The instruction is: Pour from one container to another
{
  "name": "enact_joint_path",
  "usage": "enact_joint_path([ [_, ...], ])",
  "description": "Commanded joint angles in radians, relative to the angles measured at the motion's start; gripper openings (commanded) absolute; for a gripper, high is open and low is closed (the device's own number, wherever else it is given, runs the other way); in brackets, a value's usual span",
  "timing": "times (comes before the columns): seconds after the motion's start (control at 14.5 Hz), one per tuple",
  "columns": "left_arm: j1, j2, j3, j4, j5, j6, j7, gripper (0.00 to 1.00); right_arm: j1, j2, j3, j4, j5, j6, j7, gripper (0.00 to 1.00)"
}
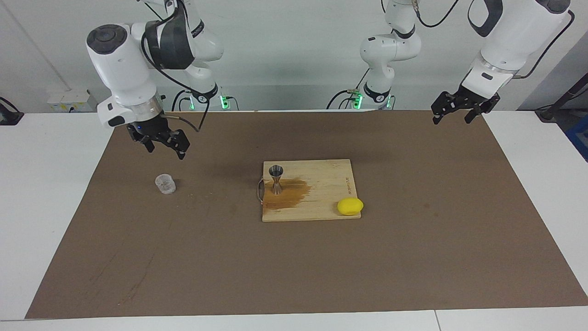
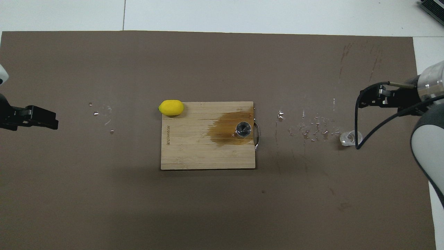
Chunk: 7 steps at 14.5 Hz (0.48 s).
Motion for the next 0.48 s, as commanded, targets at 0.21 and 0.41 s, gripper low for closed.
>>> enact_joint_path([
  [0.21,0.013,-0.025,-0.011,-0.022,0.012,0.002,0.002,1.00,-0.009,-0.009,0.003,0.039,-0.005,-0.112,-0.034,1.00],
  [0.41,0.013,-0.025,-0.011,-0.022,0.012,0.002,0.002,1.00,-0.009,-0.018,0.003,0.023,0.003,-0.129,-0.036,1.00],
])
